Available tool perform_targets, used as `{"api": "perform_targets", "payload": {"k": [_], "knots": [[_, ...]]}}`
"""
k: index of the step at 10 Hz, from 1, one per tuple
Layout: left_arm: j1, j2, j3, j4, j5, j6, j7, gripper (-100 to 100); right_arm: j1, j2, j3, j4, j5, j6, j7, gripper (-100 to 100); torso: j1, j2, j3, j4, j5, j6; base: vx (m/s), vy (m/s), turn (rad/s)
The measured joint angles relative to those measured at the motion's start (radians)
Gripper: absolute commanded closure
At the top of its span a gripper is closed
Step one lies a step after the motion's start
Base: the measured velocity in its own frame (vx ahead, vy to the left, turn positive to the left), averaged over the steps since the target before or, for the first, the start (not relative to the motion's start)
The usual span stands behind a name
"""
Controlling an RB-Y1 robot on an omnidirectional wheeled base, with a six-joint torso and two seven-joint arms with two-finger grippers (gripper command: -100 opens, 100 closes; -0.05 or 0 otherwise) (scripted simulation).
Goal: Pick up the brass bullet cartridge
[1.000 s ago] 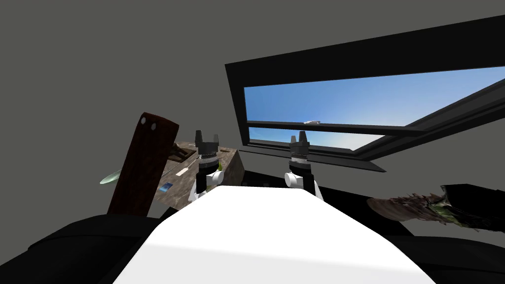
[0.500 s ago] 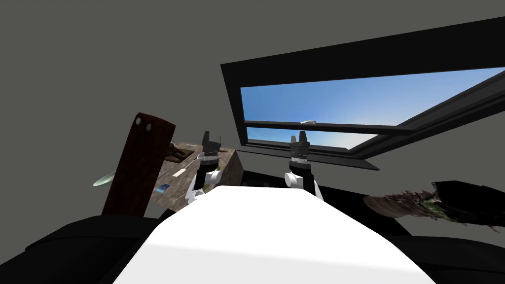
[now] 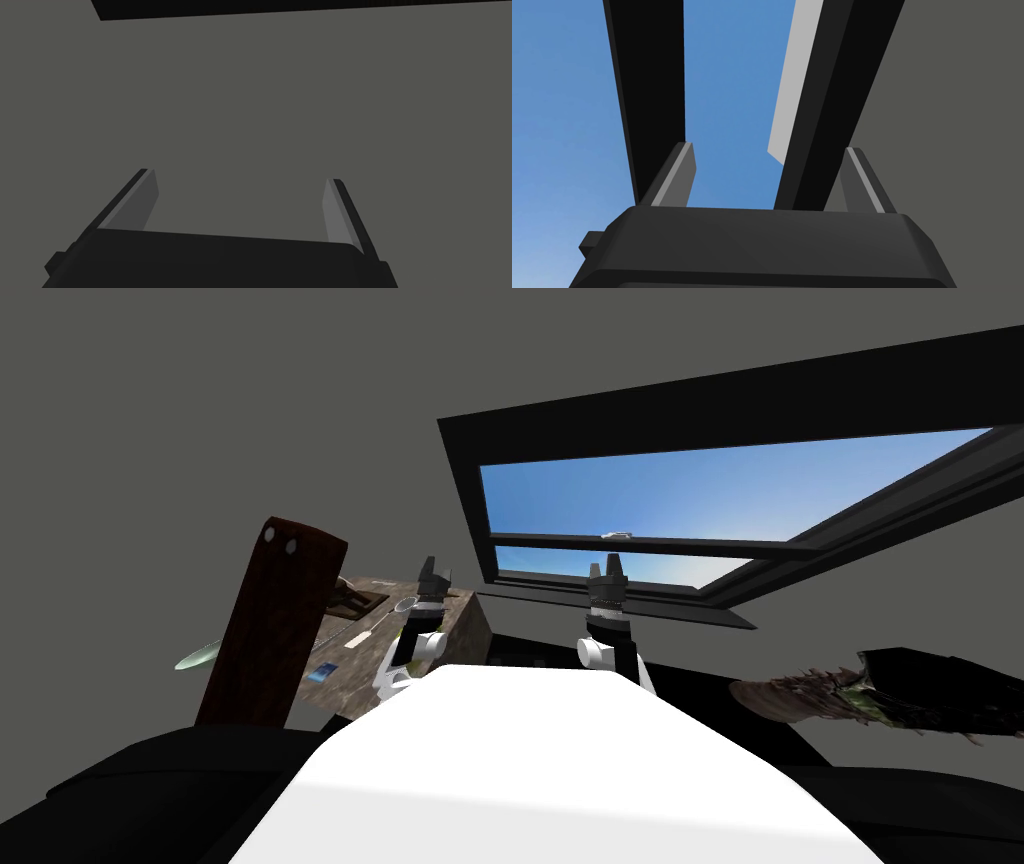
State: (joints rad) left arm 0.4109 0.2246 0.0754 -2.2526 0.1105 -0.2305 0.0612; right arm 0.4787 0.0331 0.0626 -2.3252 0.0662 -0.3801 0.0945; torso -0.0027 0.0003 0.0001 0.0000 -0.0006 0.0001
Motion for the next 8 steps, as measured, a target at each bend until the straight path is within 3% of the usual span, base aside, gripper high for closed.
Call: {"api": "perform_targets", "payload": {"k": [8], "knots": [[-0.026, 0.075, 0.028, 0.046, 0.020, 0.207, -0.029, -100, 0.000, 0.000, 0.000, 0.000, 0.000, 0.000, 0.000, 0, 0.001, 0.000, 0.000, 0.000, 0.000, 0.000, -0.004, -0.033, -0.026]]}}
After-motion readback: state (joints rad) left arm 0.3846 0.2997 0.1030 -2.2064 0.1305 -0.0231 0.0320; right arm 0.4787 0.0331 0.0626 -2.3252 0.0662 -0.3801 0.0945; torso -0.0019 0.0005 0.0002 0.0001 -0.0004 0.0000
